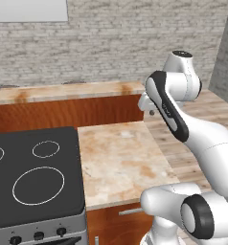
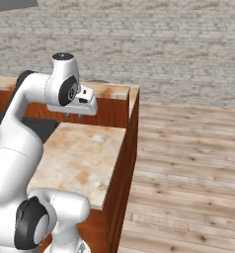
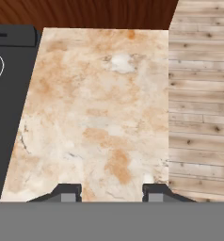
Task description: Take a straw from the drawer in front and place it inside the glass cup on the dining counter.
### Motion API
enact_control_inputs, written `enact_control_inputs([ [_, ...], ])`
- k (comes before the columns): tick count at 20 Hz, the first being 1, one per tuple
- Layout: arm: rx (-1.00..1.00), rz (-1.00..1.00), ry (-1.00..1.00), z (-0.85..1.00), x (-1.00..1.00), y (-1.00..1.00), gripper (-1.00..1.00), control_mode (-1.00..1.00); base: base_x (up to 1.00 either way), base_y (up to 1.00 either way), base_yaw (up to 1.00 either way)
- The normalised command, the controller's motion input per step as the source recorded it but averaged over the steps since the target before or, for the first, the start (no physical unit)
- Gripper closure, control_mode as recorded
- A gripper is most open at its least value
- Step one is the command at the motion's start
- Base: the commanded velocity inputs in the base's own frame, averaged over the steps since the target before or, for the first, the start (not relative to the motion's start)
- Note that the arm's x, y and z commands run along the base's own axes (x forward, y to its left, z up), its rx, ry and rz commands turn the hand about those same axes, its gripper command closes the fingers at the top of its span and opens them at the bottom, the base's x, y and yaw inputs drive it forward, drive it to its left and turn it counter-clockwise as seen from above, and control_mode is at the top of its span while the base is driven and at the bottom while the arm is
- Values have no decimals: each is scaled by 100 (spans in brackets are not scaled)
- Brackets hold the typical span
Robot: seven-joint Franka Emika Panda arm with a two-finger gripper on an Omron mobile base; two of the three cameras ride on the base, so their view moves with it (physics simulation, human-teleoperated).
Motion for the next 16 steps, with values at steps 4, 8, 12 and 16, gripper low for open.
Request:
enact_control_inputs([
  [4,0,0,0,0,0,0,-100,100,0,0,0],
  [8,0,0,0,0,0,0,-100,100,0,0,0],
  [12,0,0,0,0,0,0,-100,100,-1,0,0],
  [16,0,0,0,0,0,0,-100,100,-2,0,0],
])
